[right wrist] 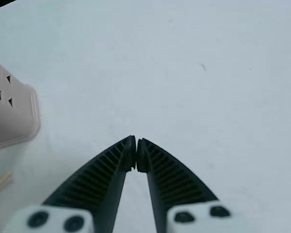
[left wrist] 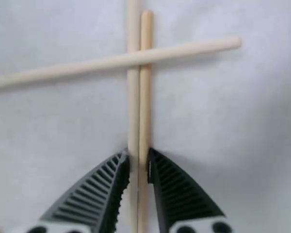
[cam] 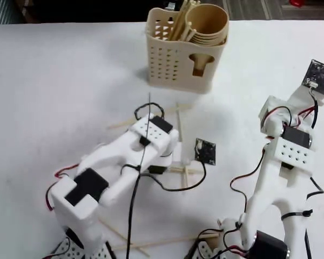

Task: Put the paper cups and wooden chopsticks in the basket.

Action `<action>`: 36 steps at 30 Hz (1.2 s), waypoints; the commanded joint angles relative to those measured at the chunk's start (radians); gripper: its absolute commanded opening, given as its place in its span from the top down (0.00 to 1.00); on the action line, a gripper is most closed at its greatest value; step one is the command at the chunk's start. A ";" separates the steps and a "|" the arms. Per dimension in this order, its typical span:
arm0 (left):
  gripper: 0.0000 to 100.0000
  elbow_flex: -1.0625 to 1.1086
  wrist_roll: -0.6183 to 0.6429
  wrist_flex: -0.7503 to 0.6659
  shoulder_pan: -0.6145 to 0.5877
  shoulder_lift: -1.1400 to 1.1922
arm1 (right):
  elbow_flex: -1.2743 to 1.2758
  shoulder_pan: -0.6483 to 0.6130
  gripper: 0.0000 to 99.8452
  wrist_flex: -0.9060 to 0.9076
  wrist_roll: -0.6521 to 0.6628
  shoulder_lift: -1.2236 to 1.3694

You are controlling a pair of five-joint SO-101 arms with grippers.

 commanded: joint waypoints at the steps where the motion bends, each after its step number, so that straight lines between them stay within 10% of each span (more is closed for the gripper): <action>1: 0.98 0.008 0.048 0.012 -0.016 -0.008 | -0.055 0.005 0.98 0.002 -0.003 -0.012; 36: 0.98 -0.015 -0.044 0.436 -0.349 -0.748 | -0.055 0.005 0.98 0.005 -0.003 -0.008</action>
